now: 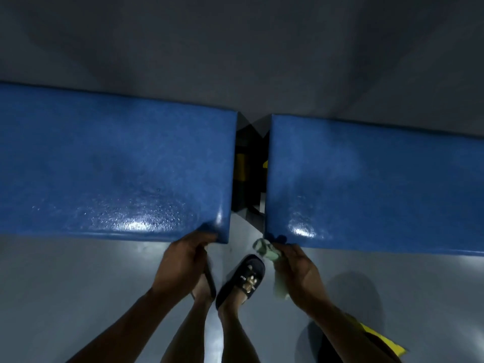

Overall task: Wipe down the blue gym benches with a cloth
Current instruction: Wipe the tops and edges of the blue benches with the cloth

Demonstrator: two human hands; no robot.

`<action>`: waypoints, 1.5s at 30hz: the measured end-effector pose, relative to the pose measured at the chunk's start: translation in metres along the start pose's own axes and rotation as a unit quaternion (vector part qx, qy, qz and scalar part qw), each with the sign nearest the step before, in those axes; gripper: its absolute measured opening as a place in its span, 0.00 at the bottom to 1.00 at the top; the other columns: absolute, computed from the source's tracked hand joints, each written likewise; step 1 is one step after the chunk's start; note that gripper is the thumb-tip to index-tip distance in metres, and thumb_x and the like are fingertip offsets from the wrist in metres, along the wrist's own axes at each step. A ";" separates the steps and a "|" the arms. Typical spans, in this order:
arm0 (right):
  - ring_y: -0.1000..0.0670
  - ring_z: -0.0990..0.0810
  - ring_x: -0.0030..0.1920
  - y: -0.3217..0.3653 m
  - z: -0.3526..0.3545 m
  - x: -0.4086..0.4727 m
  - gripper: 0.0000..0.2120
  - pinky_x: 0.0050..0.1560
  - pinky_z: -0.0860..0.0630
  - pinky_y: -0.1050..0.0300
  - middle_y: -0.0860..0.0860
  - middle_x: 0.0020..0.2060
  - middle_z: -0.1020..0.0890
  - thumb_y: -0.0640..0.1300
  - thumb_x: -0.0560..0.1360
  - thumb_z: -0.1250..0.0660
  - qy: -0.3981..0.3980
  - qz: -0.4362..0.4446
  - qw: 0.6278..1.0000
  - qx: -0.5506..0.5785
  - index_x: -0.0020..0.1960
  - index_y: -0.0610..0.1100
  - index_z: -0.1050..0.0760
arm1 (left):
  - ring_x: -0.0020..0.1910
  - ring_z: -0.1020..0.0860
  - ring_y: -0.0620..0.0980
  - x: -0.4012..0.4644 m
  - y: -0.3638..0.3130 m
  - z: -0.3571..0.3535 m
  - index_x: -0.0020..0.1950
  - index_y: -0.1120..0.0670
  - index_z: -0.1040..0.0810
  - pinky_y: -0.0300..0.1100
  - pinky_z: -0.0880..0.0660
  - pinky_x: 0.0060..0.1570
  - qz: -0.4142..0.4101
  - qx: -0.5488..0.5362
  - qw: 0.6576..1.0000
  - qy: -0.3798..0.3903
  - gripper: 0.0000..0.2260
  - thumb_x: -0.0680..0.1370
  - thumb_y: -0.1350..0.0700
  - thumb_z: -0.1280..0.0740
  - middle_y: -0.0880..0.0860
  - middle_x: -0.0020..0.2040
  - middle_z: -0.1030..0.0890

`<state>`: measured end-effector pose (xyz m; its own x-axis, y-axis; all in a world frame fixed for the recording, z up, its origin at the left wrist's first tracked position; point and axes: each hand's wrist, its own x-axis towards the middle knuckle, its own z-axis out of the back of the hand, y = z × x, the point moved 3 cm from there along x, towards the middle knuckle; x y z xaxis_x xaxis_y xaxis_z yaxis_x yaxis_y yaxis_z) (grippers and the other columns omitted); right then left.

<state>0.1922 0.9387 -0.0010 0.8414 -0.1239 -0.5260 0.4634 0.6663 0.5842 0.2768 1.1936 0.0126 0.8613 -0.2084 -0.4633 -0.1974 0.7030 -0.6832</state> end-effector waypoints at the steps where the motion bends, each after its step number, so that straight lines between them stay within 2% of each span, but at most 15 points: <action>1: 0.60 0.22 0.44 -0.001 -0.003 -0.003 0.07 0.43 0.25 0.63 0.59 0.44 0.22 0.49 0.82 0.41 0.014 -0.025 0.999 0.026 0.56 0.60 0.27 | 0.45 0.20 0.39 -0.006 0.002 0.001 0.54 0.46 0.17 0.34 0.25 0.47 0.002 0.015 1.000 -0.009 0.17 0.75 0.67 0.33 0.45 0.49 0.15; 4: 0.57 0.19 0.39 -0.004 -0.018 -0.011 0.06 0.38 0.23 0.60 0.54 0.40 0.18 0.55 0.80 0.40 0.022 -0.071 0.990 0.117 0.52 0.57 0.26 | 0.49 0.19 0.43 -0.028 0.011 0.006 0.55 0.48 0.17 0.30 0.27 0.50 0.012 0.030 0.999 -0.022 0.16 0.75 0.62 0.38 0.45 0.52 0.16; 9: 0.49 0.17 0.38 -0.004 -0.041 -0.001 0.16 0.35 0.21 0.56 0.49 0.39 0.16 0.65 0.75 0.38 0.025 -0.127 0.969 0.213 0.50 0.53 0.24 | 0.53 0.18 0.47 -0.037 0.036 0.020 0.57 0.46 0.19 0.49 0.22 0.56 0.035 0.027 0.998 -0.047 0.18 0.73 0.60 0.40 0.45 0.56 0.18; 12: 0.51 0.17 0.44 0.011 -0.050 0.015 0.11 0.40 0.21 0.57 0.50 0.43 0.17 0.58 0.77 0.35 0.005 -0.138 0.960 0.242 0.52 0.51 0.24 | 0.57 0.20 0.51 -0.030 0.041 0.032 0.59 0.51 0.19 0.46 0.27 0.61 0.007 0.070 0.996 -0.051 0.21 0.72 0.64 0.40 0.46 0.58 0.19; 16: 0.50 0.20 0.46 0.039 -0.057 0.046 0.07 0.43 0.27 0.59 0.50 0.47 0.19 0.46 0.79 0.36 -0.095 -0.130 0.963 0.216 0.55 0.45 0.25 | 0.62 0.24 0.50 -0.021 0.056 0.054 0.62 0.50 0.20 0.49 0.27 0.64 -0.012 0.069 0.996 -0.055 0.21 0.73 0.64 0.41 0.48 0.63 0.21; 18: 0.48 0.22 0.45 0.056 -0.066 0.059 0.08 0.44 0.30 0.57 0.48 0.46 0.20 0.45 0.80 0.37 -0.146 -0.140 0.961 0.191 0.55 0.42 0.25 | 0.65 0.25 0.49 -0.018 0.070 0.070 0.63 0.50 0.21 0.48 0.28 0.65 -0.014 0.058 0.996 -0.060 0.21 0.72 0.61 0.42 0.48 0.64 0.22; 22: 0.42 0.22 0.47 0.092 -0.096 0.071 0.09 0.44 0.28 0.53 0.44 0.47 0.22 0.47 0.79 0.39 -0.234 -0.179 0.950 0.103 0.51 0.40 0.27 | 0.65 0.27 0.45 -0.013 0.095 0.109 0.63 0.49 0.21 0.35 0.34 0.66 -0.026 0.058 0.997 -0.051 0.21 0.73 0.59 0.42 0.45 0.65 0.23; 25: 0.41 0.23 0.47 0.125 -0.114 0.068 0.08 0.44 0.30 0.53 0.43 0.48 0.22 0.45 0.79 0.39 -0.311 -0.186 0.929 0.069 0.52 0.39 0.28 | 0.66 0.27 0.46 -0.009 0.120 0.138 0.64 0.49 0.22 0.37 0.34 0.65 -0.040 0.080 0.996 -0.026 0.20 0.74 0.60 0.41 0.47 0.66 0.23; 27: 0.43 0.22 0.46 0.154 -0.132 0.065 0.07 0.43 0.31 0.56 0.44 0.48 0.22 0.43 0.80 0.39 -0.347 -0.140 0.926 0.057 0.54 0.40 0.27 | 0.66 0.27 0.48 -0.006 0.136 0.153 0.64 0.49 0.22 0.39 0.34 0.65 -0.041 0.096 0.994 -0.022 0.20 0.75 0.64 0.38 0.48 0.66 0.23; 31: 0.44 0.24 0.42 0.230 -0.202 0.065 0.07 0.38 0.28 0.53 0.45 0.45 0.23 0.40 0.78 0.38 -0.254 0.052 0.965 -0.035 0.54 0.40 0.26 | 0.66 0.27 0.50 -0.001 0.154 0.175 0.65 0.51 0.23 0.42 0.33 0.64 -0.051 0.100 0.994 -0.017 0.20 0.75 0.67 0.36 0.50 0.66 0.22; 35: 0.43 0.25 0.44 0.231 -0.191 0.070 0.13 0.35 0.26 0.51 0.46 0.47 0.25 0.38 0.72 0.36 -0.124 0.131 0.972 -0.154 0.57 0.43 0.28 | 0.64 0.26 0.51 0.006 0.163 0.185 0.65 0.53 0.23 0.43 0.31 0.62 -0.078 0.096 0.992 -0.006 0.20 0.75 0.68 0.36 0.52 0.64 0.22; 38: 0.41 0.23 0.42 0.183 -0.136 0.066 0.18 0.34 0.24 0.50 0.44 0.50 0.25 0.38 0.70 0.33 -0.132 0.071 0.972 -0.180 0.60 0.42 0.29 | 0.63 0.26 0.50 0.012 0.164 0.187 0.64 0.52 0.23 0.42 0.30 0.61 -0.091 0.081 0.993 -0.004 0.19 0.76 0.63 0.40 0.51 0.63 0.22; 41: 0.40 0.24 0.39 0.145 -0.099 0.061 0.09 0.34 0.28 0.51 0.42 0.48 0.25 0.37 0.76 0.38 -0.227 -0.070 0.960 -0.147 0.55 0.40 0.32 | 0.63 0.27 0.46 0.013 0.163 0.189 0.64 0.52 0.22 0.33 0.34 0.61 -0.107 0.070 0.992 -0.004 0.20 0.74 0.61 0.41 0.49 0.63 0.22; 43: 0.38 0.24 0.41 0.148 -0.112 0.061 0.10 0.36 0.27 0.49 0.41 0.50 0.25 0.38 0.76 0.40 -0.277 -0.126 0.944 -0.125 0.57 0.40 0.32 | 0.62 0.28 0.44 0.015 0.164 0.190 0.64 0.53 0.23 0.25 0.39 0.61 -0.114 0.068 0.991 -0.004 0.19 0.75 0.64 0.39 0.50 0.62 0.22; 45: 0.41 0.23 0.43 0.177 -0.152 0.061 0.13 0.38 0.27 0.51 0.43 0.50 0.25 0.37 0.76 0.39 -0.308 -0.116 0.941 -0.078 0.60 0.42 0.32 | 0.62 0.27 0.45 0.017 0.165 0.188 0.64 0.52 0.22 0.27 0.38 0.61 -0.105 0.069 0.992 -0.002 0.20 0.76 0.68 0.37 0.49 0.62 0.22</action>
<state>0.2836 1.1611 -0.0236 0.7462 -0.6505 -0.1416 0.6485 0.6622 0.3754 0.3468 1.4346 -0.0018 0.8788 -0.3567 -0.3169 0.0511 0.7308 -0.6806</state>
